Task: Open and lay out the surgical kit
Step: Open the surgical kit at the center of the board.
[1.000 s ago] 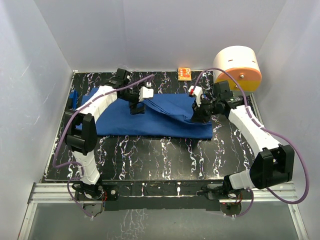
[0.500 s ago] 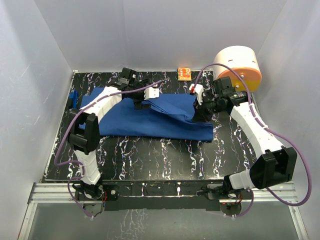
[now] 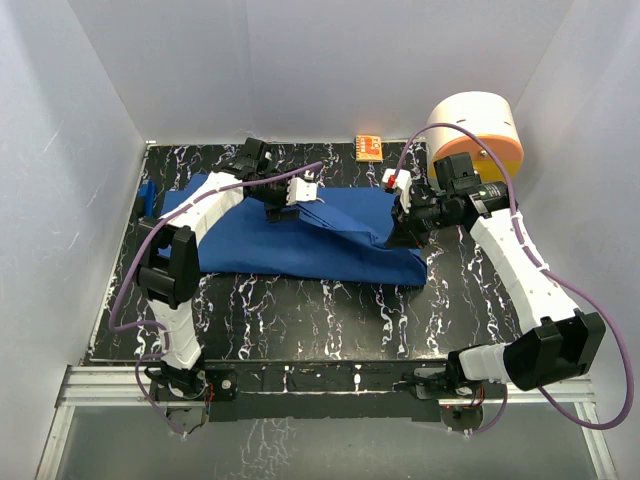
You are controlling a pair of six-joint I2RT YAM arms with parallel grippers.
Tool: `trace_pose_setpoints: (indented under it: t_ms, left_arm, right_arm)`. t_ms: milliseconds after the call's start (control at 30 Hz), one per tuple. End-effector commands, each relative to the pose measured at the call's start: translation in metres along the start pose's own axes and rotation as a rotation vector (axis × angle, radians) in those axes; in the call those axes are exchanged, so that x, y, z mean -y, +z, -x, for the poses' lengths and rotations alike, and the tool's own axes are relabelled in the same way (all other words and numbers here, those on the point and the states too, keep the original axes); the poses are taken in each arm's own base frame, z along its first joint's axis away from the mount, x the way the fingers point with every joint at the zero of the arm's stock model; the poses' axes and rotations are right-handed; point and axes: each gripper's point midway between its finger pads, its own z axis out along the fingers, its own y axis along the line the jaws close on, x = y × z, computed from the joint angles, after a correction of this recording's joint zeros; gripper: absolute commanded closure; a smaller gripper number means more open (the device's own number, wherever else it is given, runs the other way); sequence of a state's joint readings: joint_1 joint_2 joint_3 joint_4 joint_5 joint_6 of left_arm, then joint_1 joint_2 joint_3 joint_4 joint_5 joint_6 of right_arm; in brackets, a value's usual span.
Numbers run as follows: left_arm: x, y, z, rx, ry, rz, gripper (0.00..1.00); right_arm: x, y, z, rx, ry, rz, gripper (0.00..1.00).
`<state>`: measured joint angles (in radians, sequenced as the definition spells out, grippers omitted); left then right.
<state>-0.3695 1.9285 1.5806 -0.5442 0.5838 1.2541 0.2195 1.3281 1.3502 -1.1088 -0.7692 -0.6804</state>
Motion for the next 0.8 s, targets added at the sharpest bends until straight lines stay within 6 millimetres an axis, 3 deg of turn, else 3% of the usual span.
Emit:
trace_pose_setpoints:
  t_ms: [0, 367, 433, 467, 500, 633, 767]
  left_arm:
    - [0.007, -0.017, 0.033, 0.095, 0.017, -0.051, 0.35]
    - [0.018, -0.038, 0.042, 0.081, -0.02, -0.075, 0.7]
    - [0.025, -0.044, 0.044, 0.066, -0.028, -0.087, 0.85]
    - [0.029, -0.048, 0.045, 0.05, -0.029, -0.093, 1.0]
    - [0.033, -0.053, 0.046, 0.03, -0.032, -0.095, 1.0]
    - [0.067, -0.074, 0.054, -0.038, -0.029, -0.115, 1.0]
    - [0.125, -0.089, 0.063, -0.102, -0.075, -0.2, 1.0]
  right_arm:
    - [-0.022, -0.019, 0.012, 0.04, -0.026, 0.021, 1.0]
    - [-0.03, -0.029, 0.01, 0.039, -0.047, -0.004, 1.0]
    - [-0.031, -0.031, 0.01, 0.037, -0.052, -0.014, 1.0]
    - [-0.031, -0.031, 0.008, 0.032, -0.05, -0.014, 1.0]
    - [-0.032, -0.031, 0.006, 0.026, -0.052, -0.017, 1.0]
    - [-0.03, -0.029, -0.011, -0.03, -0.044, -0.032, 1.0]
    - [-0.032, -0.031, -0.028, -0.088, -0.03, -0.046, 1.0]
